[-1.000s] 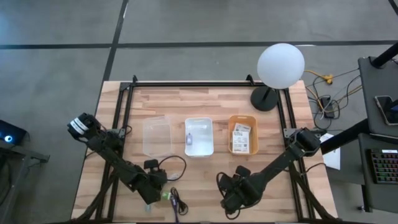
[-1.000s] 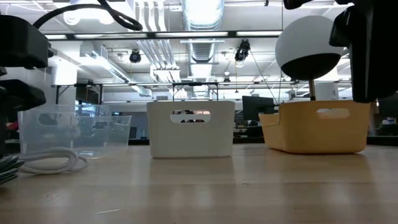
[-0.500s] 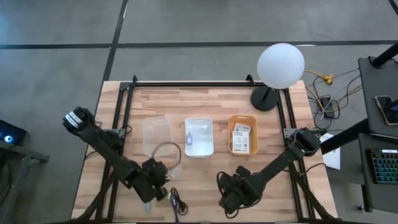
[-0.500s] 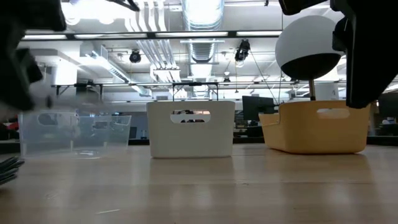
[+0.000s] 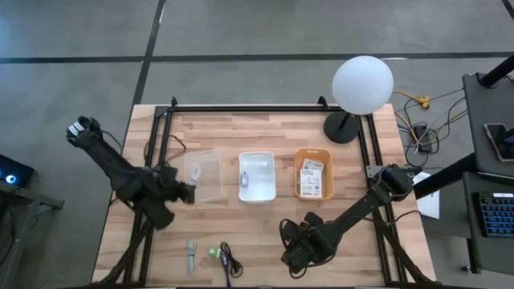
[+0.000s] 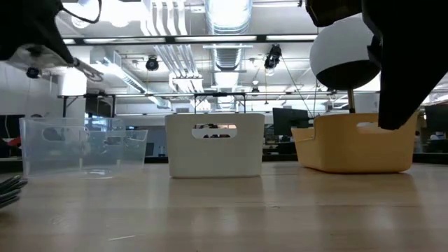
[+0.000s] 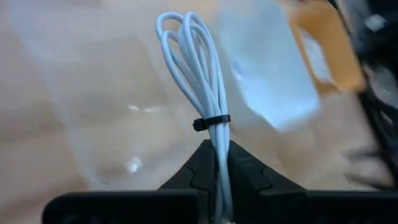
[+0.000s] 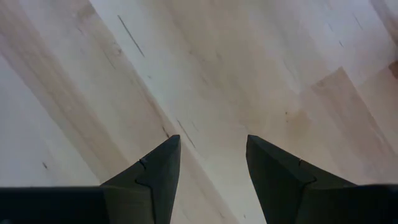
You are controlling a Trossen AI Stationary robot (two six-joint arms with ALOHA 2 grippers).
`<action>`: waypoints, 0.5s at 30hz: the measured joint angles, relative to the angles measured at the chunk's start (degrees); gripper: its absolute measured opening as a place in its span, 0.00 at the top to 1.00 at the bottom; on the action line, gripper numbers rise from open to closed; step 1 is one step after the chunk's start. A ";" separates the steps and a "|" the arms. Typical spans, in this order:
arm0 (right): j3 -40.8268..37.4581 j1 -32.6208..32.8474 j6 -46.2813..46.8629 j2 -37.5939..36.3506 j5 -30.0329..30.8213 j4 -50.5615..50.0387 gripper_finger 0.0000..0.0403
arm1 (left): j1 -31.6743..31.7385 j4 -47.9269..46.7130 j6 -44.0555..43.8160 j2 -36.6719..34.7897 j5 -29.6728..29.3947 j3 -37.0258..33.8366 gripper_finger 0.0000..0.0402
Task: Pick and place items into bin
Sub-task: Put the white charger cable into the transparent bin, then put the light blue charger cable into the transparent bin
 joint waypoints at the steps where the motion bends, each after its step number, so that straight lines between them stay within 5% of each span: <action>1: -0.15 -0.08 0.00 0.00 0.08 0.15 0.58 | 1.25 -2.43 -1.18 -0.93 -0.04 -0.52 0.98; 4: -0.77 -0.38 0.16 0.00 0.85 0.76 0.58 | 5.15 -4.60 -4.53 -3.70 0.63 -4.07 0.98; 11: -1.47 -1.03 0.24 0.00 1.32 1.50 0.58 | 12.07 17.32 1.55 -5.87 0.93 -15.09 0.88; 15: -1.65 -1.03 0.40 0.00 1.22 2.09 0.58 | 14.94 17.27 2.07 -4.88 1.76 -17.48 0.80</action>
